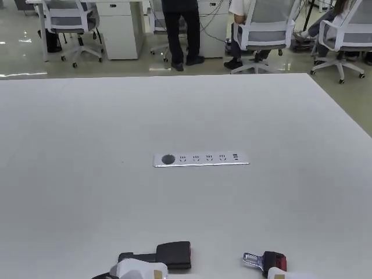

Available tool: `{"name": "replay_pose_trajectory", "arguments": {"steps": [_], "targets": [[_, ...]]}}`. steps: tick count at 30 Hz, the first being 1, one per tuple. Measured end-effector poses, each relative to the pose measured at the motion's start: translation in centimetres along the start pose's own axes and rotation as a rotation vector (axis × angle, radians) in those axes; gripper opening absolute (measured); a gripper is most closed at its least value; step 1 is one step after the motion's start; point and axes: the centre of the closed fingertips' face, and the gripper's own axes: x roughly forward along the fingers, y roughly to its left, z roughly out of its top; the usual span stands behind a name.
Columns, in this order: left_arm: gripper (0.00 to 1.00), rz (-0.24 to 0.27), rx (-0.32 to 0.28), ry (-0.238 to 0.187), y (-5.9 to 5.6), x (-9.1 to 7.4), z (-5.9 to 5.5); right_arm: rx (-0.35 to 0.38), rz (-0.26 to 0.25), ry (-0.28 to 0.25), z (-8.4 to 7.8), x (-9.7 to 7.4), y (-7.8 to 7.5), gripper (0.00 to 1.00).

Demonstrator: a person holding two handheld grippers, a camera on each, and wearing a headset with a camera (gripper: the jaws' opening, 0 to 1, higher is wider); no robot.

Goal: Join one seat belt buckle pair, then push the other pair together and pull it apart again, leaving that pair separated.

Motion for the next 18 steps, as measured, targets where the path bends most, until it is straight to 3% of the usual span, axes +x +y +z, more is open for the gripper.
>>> {"name": "replay_pose_trajectory", "arguments": {"steps": [7, 13, 18], "targets": [[0.32, -0.016, 0.016, -0.013, 0.02, -0.08, -0.07, -0.041, 0.019, -0.006, 0.43, -0.3, 0.27, 0.32], [0.32, -0.019, -0.013, -0.058, 0.09, -0.22, -0.12, -0.061, 0.029, -0.012, 0.71, -0.46, 0.44, 0.32], [0.32, -0.028, -0.012, -0.072, 0.04, -0.25, -0.07, -0.073, 0.039, -0.018, 0.75, -0.48, 0.46, 0.31]]}}
